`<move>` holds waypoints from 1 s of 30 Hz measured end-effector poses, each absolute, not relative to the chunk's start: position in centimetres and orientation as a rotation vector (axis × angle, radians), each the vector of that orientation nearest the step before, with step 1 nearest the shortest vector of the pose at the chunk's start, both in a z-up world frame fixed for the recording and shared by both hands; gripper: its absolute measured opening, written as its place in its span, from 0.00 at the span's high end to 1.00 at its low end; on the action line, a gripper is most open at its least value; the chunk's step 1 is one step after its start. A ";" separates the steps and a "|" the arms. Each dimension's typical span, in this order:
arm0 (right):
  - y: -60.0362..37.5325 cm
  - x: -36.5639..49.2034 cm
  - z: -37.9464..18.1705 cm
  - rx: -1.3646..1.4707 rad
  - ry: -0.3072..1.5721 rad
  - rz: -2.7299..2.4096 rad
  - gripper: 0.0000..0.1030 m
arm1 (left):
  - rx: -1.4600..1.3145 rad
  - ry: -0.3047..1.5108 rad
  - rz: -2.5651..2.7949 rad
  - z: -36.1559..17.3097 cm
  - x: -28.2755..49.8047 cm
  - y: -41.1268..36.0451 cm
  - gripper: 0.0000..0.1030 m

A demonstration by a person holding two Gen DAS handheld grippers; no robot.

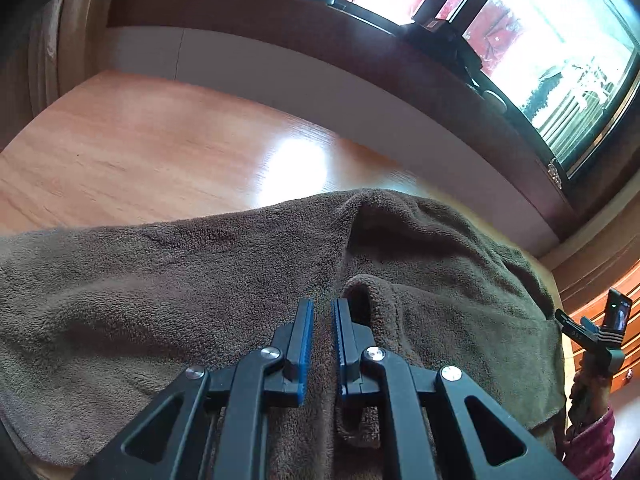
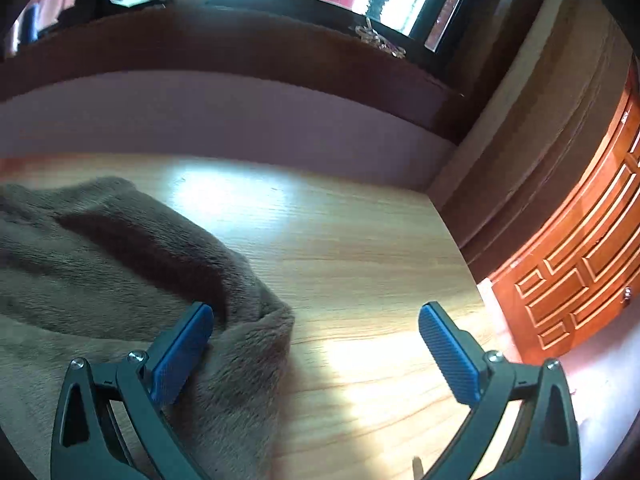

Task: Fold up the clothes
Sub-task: 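Lay the held fleece edge over the body with the left tool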

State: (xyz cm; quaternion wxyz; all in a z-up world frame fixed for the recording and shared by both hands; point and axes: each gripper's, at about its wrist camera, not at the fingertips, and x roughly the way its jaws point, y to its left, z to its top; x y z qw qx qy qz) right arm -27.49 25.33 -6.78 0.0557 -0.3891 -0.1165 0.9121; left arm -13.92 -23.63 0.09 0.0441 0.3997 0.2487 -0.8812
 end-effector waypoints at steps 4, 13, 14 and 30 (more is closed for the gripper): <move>22.1 -22.9 -4.7 -1.311 -0.200 3.033 0.00 | 1.201 0.705 -2.790 1.5 -13.1 -21.3 0.89; 17.7 -18.5 -11.4 -1.705 -0.115 3.011 0.00 | 1.386 0.577 -2.771 -2.1 -13.8 -17.8 0.89; 18.0 -18.6 -12.2 -1.719 -0.096 2.983 0.00 | 1.373 0.599 -2.782 -2.3 -13.7 -18.1 0.89; 17.4 -14.9 -10.0 -1.637 -0.073 3.058 0.00 | 1.317 0.606 -2.778 -0.4 -10.0 -18.4 0.89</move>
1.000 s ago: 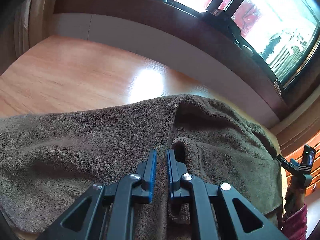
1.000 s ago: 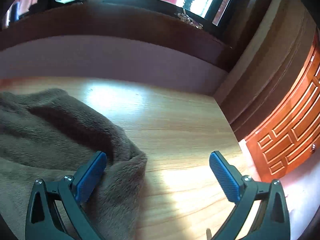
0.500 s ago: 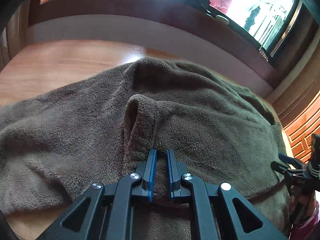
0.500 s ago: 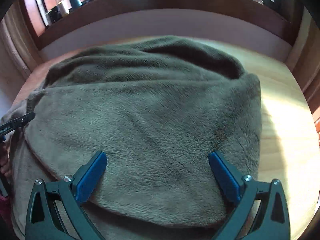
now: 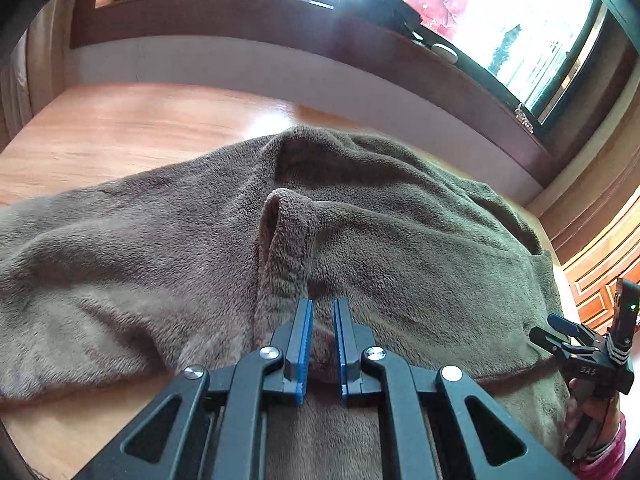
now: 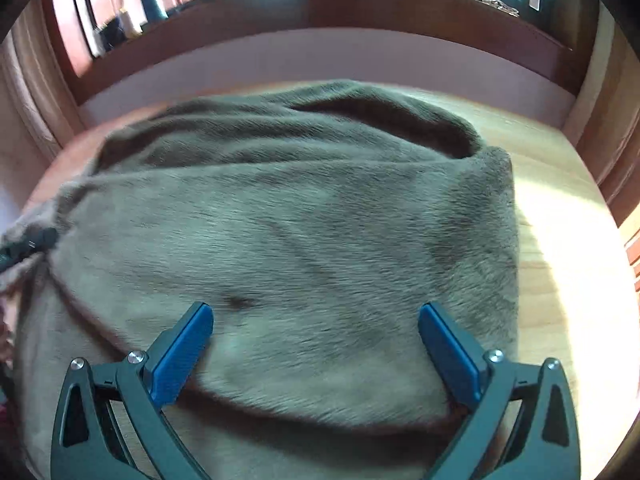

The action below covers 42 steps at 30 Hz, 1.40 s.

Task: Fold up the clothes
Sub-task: 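Lay the held fleece edge over the body with the left tool, then open the left tool and lift it off the folded fleece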

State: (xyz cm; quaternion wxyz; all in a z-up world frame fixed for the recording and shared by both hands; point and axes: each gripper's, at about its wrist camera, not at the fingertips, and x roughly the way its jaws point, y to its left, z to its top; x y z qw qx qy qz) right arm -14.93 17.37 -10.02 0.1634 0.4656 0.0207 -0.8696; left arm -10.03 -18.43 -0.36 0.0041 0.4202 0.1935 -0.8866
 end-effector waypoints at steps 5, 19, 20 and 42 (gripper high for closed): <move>13.8 -12.6 -9.6 1.268 0.146 -2.396 0.00 | 1.287 0.625 -2.788 0.3 -7.6 -18.8 0.89; 11.2 -11.9 -13.1 1.240 0.318 -2.421 0.00 | 1.031 0.879 -2.584 2.3 1.7 -28.5 0.89; 11.2 -11.9 -13.1 1.237 0.316 -2.422 0.00 | 1.008 0.882 -2.561 2.4 2.5 -29.3 0.89; 11.8 -11.9 -13.1 1.223 0.280 -2.427 0.00 | 0.988 0.720 -2.361 -0.6 2.4 -38.2 0.89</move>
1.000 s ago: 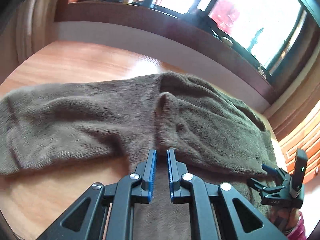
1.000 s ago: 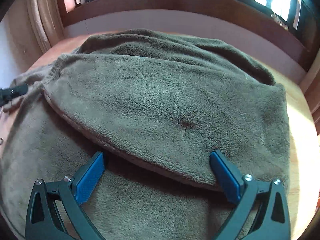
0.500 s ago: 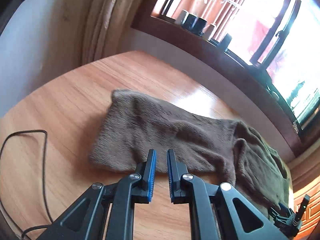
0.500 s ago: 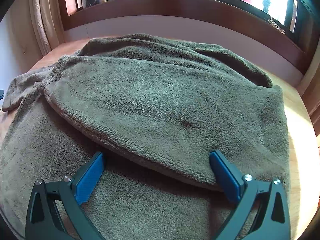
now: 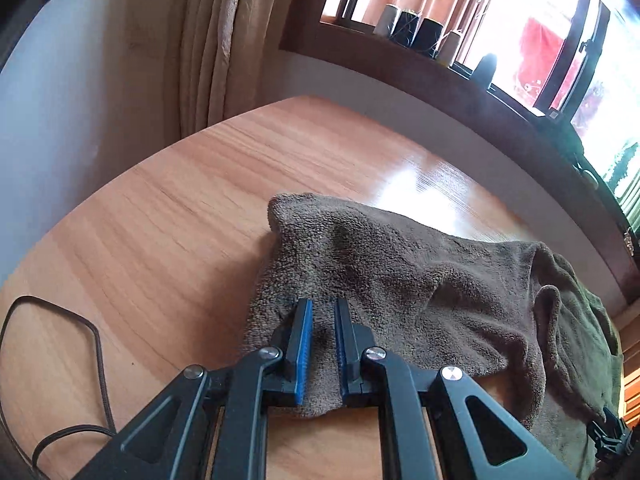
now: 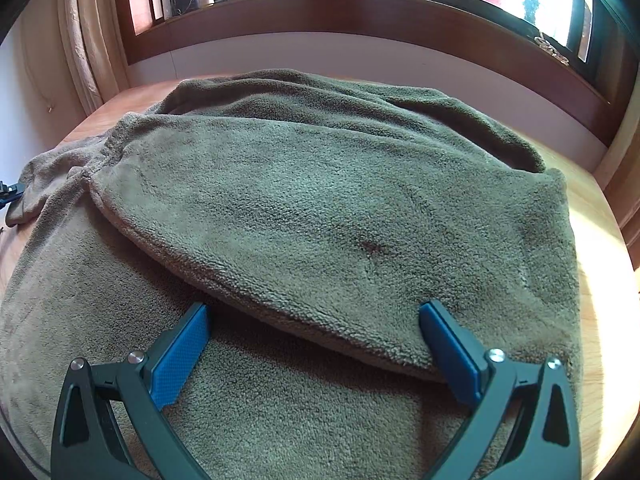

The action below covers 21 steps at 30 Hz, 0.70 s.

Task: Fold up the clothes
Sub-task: 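Open the left tool and lift it off the folded fleece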

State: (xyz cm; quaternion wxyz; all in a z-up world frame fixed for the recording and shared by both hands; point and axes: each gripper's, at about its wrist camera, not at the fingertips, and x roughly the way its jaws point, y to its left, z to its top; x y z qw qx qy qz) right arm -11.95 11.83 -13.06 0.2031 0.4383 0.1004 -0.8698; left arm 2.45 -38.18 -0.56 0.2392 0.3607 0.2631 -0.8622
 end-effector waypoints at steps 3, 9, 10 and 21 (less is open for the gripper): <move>11.8 -11.9 -13.1 1.225 0.281 -2.430 0.00 | 0.995 0.737 -2.373 -0.9 2.1 -38.0 0.89; 11.8 -11.8 -13.0 1.223 0.272 -2.430 0.00 | 0.951 0.724 -2.370 -0.4 1.9 -37.8 0.89; 11.8 -11.8 -13.0 1.222 0.270 -2.430 0.00 | 0.933 0.723 -2.368 -0.2 1.9 -37.7 0.89; 11.9 -11.7 -12.9 1.216 0.243 -2.431 0.00 | 0.637 0.352 -2.715 10.6 -0.7 -26.8 0.89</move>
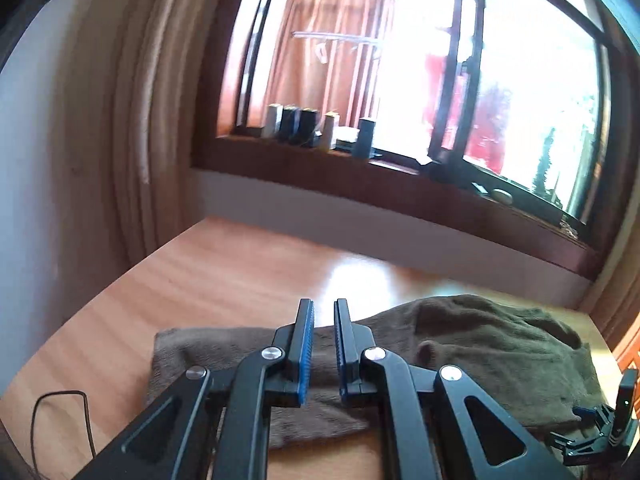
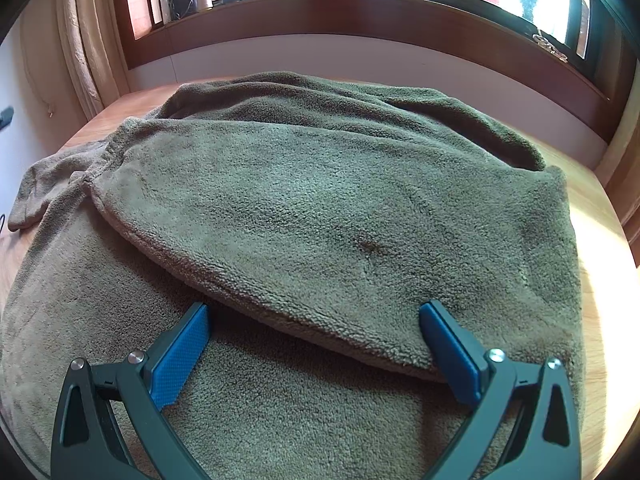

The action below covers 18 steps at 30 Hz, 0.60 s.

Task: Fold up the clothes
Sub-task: 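Open the left tool and lift it off the folded fleece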

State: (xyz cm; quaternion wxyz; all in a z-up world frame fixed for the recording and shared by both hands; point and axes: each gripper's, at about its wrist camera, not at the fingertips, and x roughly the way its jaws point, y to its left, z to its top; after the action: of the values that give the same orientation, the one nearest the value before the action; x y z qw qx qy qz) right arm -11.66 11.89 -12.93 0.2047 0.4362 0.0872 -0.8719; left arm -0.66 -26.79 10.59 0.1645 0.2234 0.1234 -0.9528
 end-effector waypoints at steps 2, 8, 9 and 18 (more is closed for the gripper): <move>12.1 -11.7 -12.9 1.213 0.228 -2.429 0.00 | 0.645 0.321 -2.747 11.0 -1.0 -25.7 0.89; 12.2 -11.7 -12.9 1.210 0.208 -2.424 0.00 | 0.789 0.429 -2.579 7.3 0.2 -30.7 0.89; 12.2 -11.7 -12.9 1.210 0.210 -2.424 0.00 | 0.809 0.456 -2.539 6.4 0.5 -31.9 0.89; 11.9 -11.7 -12.9 1.215 0.230 -2.429 0.00 | 0.932 0.772 -2.362 0.5 2.5 -40.0 0.88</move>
State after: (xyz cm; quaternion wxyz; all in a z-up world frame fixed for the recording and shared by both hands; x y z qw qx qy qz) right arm -11.68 11.93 -12.88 0.2066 0.4362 0.0826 -0.8719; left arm 2.46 -39.99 0.54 0.2414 0.3408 0.2823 -0.8637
